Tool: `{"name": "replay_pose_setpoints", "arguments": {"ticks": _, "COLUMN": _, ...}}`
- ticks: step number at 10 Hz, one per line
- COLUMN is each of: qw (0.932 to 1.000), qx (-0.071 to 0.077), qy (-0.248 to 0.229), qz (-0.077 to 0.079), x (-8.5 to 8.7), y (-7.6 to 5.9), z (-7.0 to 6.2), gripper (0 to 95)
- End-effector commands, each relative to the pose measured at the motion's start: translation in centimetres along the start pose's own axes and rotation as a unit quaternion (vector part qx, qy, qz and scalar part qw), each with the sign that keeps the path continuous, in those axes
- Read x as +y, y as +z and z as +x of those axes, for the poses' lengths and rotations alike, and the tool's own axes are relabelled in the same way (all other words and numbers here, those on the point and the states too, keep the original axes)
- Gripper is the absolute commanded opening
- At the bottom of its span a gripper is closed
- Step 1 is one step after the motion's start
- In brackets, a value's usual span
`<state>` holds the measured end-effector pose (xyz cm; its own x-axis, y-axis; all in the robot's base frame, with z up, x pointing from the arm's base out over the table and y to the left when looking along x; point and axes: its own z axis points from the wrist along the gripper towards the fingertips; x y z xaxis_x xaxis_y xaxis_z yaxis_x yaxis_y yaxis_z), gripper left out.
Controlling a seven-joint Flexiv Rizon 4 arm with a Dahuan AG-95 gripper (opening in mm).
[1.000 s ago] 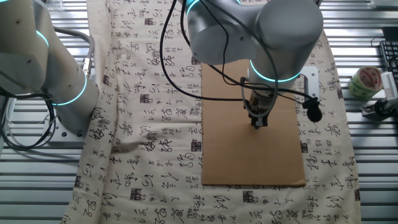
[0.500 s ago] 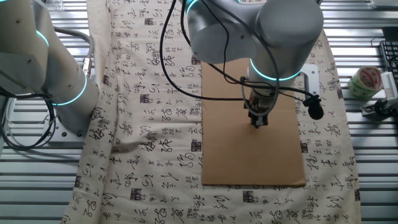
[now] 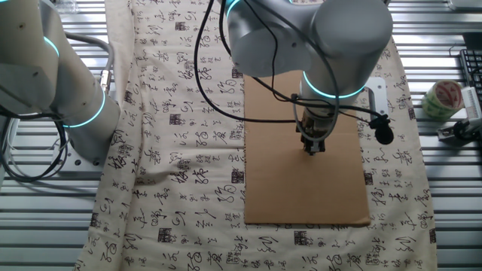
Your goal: Grab the block and place it at the designated location
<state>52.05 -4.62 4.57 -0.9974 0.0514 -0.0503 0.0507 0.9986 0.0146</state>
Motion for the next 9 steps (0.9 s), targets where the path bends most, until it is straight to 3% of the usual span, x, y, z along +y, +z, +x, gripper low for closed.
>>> {"name": "replay_pose_setpoints", "arguments": {"ticks": 1, "qw": 1.0, "qx": 0.001, "qy": -0.001, "qz": 0.002, "x": 0.0, "y": 0.03, "z": 0.01, "gripper": 0.0}}
{"name": "replay_pose_setpoints", "arguments": {"ticks": 9, "qw": 0.9999, "qx": 0.003, "qy": -0.013, "qz": -0.001, "x": 0.01, "y": -0.02, "z": 0.03, "gripper": 0.0}}
